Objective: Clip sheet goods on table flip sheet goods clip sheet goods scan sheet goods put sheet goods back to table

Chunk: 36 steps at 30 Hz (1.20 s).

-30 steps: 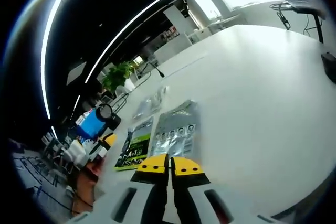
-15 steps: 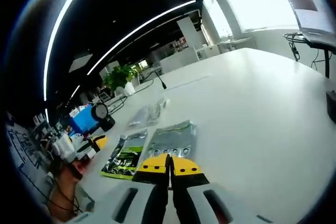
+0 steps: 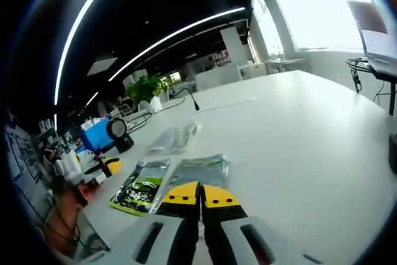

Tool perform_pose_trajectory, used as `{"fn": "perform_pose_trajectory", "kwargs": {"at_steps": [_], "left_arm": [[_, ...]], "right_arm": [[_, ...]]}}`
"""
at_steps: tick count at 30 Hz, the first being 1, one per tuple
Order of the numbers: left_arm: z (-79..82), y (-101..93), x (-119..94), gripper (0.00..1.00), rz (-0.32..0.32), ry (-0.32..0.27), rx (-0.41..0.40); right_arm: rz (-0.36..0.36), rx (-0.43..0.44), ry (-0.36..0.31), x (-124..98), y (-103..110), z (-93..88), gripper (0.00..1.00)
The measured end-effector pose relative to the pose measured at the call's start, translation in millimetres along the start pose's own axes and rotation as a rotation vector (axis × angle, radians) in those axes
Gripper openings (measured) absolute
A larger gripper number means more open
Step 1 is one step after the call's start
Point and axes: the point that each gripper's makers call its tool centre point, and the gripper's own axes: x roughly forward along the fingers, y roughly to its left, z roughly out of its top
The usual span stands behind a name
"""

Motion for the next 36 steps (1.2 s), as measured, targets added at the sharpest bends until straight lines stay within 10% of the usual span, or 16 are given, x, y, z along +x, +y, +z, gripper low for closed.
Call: {"fn": "perform_pose_trajectory", "kwargs": {"at_steps": [36], "left_arm": [[-4.0, -3.2, 1.6, 0.07, -0.022, 0.022, -0.017]], "right_arm": [[0.098, -0.225, -0.046, 37.0, -14.0, -3.2, 0.0]]}}
